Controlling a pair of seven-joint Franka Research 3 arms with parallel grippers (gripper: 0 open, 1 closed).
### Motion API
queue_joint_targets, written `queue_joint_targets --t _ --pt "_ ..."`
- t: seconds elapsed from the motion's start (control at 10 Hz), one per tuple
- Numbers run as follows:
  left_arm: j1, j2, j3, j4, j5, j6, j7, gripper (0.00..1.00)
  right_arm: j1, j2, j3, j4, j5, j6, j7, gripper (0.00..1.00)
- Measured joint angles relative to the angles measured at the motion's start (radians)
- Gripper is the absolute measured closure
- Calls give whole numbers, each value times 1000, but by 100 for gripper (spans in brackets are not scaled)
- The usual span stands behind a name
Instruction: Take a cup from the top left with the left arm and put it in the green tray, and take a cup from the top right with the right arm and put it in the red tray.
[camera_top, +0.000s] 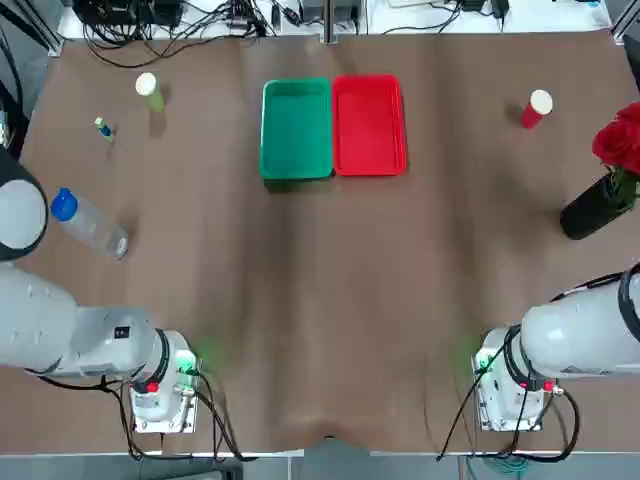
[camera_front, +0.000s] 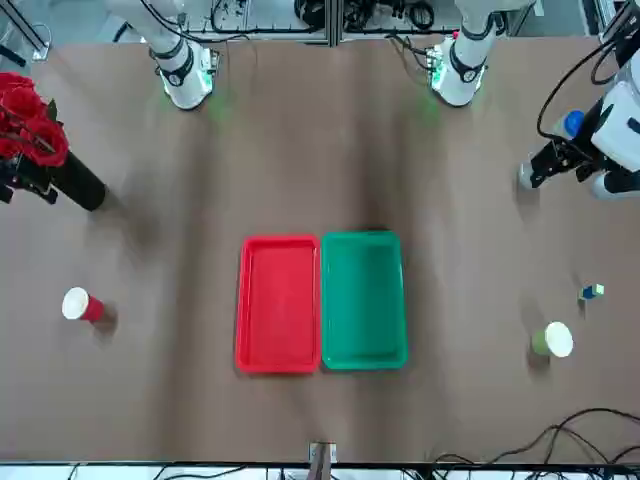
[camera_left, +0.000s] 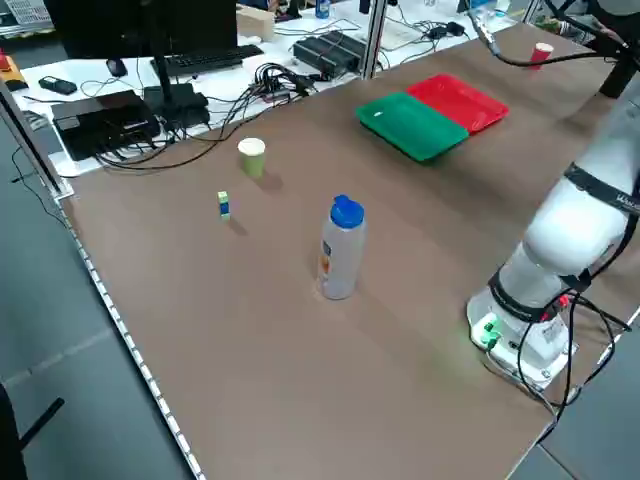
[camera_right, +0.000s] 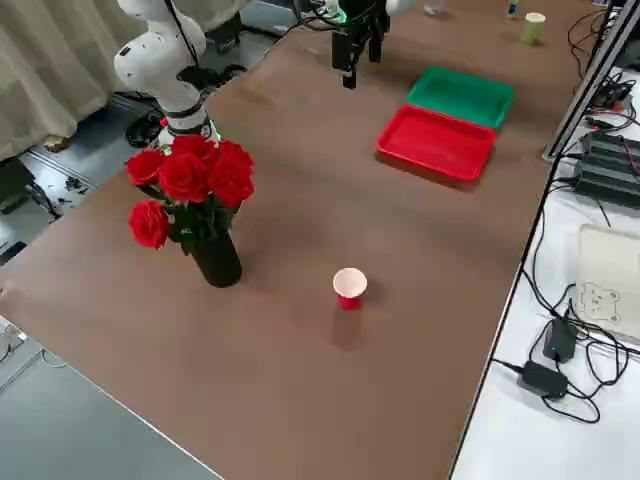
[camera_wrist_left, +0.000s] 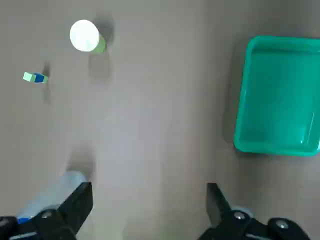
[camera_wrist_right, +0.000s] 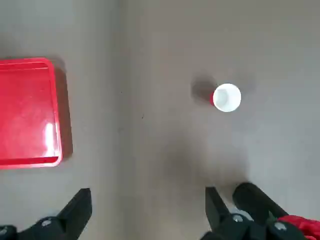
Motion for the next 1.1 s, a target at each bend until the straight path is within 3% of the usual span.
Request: queue_joint_targets --t 0.5,0.7,1.1 --pt "2 40 1 -4 10 44 9 0 0 0 0 0 -1 0 0 0" --pt "15 135 14 -10 45 167 8 0 0 0 0 0 -1 0 0 0" --pt "136 339 24 37 88 350 26 0 -2 1 -2 -4 -3 0 1 0"
